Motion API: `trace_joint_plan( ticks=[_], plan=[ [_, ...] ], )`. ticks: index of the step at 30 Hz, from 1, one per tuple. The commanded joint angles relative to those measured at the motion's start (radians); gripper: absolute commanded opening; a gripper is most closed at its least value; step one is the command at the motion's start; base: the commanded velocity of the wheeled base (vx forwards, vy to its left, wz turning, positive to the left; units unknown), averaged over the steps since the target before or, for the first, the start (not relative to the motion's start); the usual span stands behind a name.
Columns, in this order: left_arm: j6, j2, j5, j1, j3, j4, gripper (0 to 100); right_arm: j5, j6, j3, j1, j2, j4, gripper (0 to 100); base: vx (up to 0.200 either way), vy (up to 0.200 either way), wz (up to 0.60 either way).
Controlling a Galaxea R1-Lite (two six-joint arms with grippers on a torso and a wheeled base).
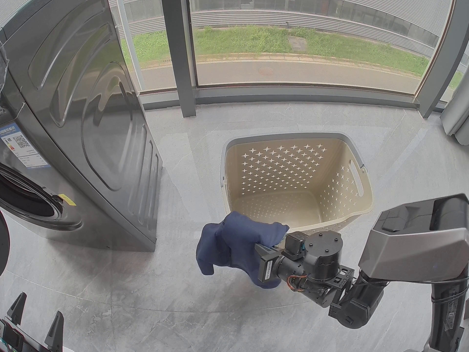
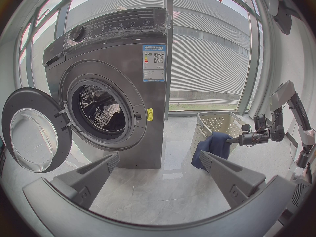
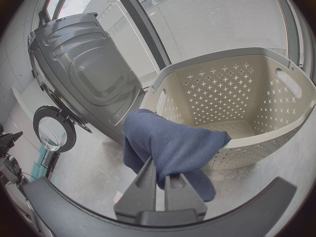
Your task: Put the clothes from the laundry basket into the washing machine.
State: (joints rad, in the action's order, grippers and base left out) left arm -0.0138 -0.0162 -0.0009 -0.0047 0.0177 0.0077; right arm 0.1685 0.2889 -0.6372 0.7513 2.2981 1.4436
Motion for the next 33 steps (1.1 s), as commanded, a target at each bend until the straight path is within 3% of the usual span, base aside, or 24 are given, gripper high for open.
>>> trace_joint_plan(
  ticks=[1, 6, 14, 19, 24, 33],
  plan=[
    [-0.002, 0.009, -0.001, 0.0, -0.016, 0.0, 100, 0.003, -0.001, 0.076, 0.03, -0.098, 0.006, 0, 0.0, 0.0, 0.0],
    [-0.003, 0.009, -0.001, 0.002, -0.016, 0.0, 100, 0.005, 0.003, 0.126, 0.065, -0.286, 0.029, 0, 0.0, 0.0, 0.0],
    [-0.005, 0.009, 0.001, 0.0, -0.016, 0.0, 100, 0.0, -0.004, 0.205, 0.063, -0.516, 0.031, 0, 0.0, 0.0, 0.0],
    [-0.009, 0.009, 0.004, 0.0, -0.016, 0.0, 100, -0.011, -0.097, 0.22, 0.048, -0.606, 0.026, 0, 0.0, 0.0, 0.0],
    [-0.018, 0.009, 0.005, 0.002, -0.016, 0.0, 100, -0.017, -0.113, 0.235, 0.063, -0.686, 0.014, 0, 0.0, 0.0, 0.0],
    [-0.02, 0.009, 0.005, 0.0, -0.016, 0.002, 100, -0.034, -0.111, 0.238, 0.048, -0.704, 0.017, 0, -0.2, 0.0, 0.0]
  ],
)
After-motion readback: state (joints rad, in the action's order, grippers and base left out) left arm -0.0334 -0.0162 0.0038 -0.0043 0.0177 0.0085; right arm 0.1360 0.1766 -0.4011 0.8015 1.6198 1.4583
